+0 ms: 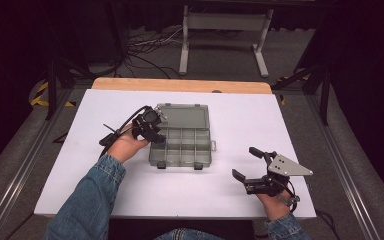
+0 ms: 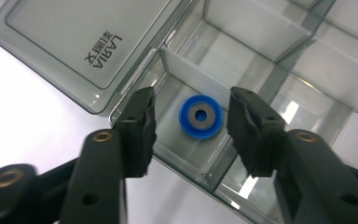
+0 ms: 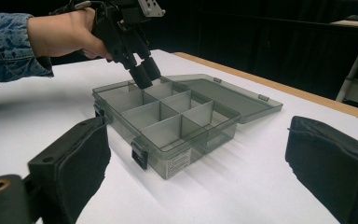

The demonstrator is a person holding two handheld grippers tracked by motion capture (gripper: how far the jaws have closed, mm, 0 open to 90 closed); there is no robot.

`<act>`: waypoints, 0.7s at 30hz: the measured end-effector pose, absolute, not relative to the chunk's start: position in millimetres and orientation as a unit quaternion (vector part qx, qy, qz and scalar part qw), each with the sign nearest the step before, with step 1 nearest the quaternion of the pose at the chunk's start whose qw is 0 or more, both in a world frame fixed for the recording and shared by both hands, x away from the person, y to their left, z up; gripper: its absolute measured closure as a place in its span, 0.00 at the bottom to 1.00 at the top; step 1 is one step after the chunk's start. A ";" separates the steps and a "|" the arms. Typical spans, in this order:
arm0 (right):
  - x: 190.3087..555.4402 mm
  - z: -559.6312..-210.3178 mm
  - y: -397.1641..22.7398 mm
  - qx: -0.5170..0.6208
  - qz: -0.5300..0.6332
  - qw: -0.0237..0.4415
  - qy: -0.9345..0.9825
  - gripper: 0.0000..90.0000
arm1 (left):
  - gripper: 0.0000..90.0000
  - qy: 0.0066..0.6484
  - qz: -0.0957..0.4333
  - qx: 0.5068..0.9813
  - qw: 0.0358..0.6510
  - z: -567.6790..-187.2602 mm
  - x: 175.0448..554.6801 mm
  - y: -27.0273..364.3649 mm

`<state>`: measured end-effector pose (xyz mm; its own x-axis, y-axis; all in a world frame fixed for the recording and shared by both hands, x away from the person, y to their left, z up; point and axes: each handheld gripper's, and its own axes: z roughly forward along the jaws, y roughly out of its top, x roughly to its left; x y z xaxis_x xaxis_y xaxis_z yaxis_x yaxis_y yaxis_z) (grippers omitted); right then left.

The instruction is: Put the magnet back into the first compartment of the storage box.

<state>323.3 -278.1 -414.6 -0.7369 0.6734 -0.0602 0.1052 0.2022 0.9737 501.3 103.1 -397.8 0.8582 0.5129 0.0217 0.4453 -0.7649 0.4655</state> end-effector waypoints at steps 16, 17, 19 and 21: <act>325.3 -415.1 -277.1 0.266 0.570 0.249 0.736 0.08 | 0.14 0.249 0.092 0.907 0.326 -365.9 464.1 123.5; 325.2 -415.1 -277.1 0.267 0.570 0.248 0.736 0.08 | 0.13 0.247 0.093 0.905 0.334 -364.0 460.9 126.2; 325.4 -415.2 -276.8 0.267 0.571 0.247 0.736 0.08 | 0.09 0.246 0.100 0.900 0.347 -360.8 454.4 130.8; 325.3 -415.3 -276.8 0.267 0.569 0.248 0.737 0.08 | 0.08 0.244 0.100 0.894 0.363 -358.0 448.2 135.9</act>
<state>325.3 -276.8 -415.3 -0.7343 0.6760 -0.0619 0.1113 0.2099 0.9714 448.2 135.9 -358.0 0.8611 0.5084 0.0024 0.3628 -0.6178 0.6976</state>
